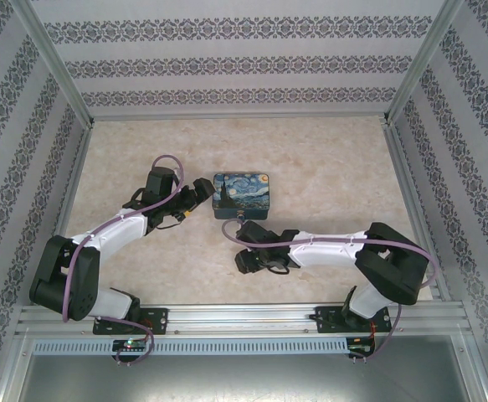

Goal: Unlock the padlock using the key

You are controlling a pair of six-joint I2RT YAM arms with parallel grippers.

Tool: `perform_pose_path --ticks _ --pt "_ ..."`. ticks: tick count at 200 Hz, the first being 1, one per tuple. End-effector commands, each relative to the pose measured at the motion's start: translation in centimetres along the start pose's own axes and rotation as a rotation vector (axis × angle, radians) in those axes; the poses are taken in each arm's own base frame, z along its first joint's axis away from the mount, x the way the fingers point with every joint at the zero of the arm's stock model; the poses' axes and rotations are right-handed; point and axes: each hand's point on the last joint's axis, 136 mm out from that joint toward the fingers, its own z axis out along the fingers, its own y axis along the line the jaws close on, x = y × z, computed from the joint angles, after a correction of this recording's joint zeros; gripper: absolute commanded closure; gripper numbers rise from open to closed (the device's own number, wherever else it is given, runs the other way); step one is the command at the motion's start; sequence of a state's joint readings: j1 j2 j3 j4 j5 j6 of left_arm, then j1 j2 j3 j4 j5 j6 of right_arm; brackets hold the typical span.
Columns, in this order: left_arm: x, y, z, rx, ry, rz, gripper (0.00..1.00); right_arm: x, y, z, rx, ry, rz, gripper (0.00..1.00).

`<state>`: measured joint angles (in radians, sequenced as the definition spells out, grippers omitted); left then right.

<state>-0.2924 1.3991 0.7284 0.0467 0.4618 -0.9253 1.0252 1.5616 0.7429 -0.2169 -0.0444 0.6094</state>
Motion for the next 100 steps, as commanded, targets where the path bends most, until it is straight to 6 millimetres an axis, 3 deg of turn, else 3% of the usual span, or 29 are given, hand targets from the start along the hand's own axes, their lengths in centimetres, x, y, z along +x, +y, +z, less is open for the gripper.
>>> perform_pose_path --ticks 1,67,100 --pt "-0.4 0.1 0.2 0.001 -0.015 0.000 0.00 2.3 0.4 -0.5 -0.021 0.072 -0.017 0.57" --pt "-0.4 0.2 0.4 0.002 -0.015 -0.003 0.00 0.8 -0.3 -2.4 0.055 0.006 -0.017 0.58" --pt "-0.3 0.2 0.4 0.001 -0.016 -0.002 0.00 0.1 0.0 -2.1 0.066 0.004 -0.057 0.55"
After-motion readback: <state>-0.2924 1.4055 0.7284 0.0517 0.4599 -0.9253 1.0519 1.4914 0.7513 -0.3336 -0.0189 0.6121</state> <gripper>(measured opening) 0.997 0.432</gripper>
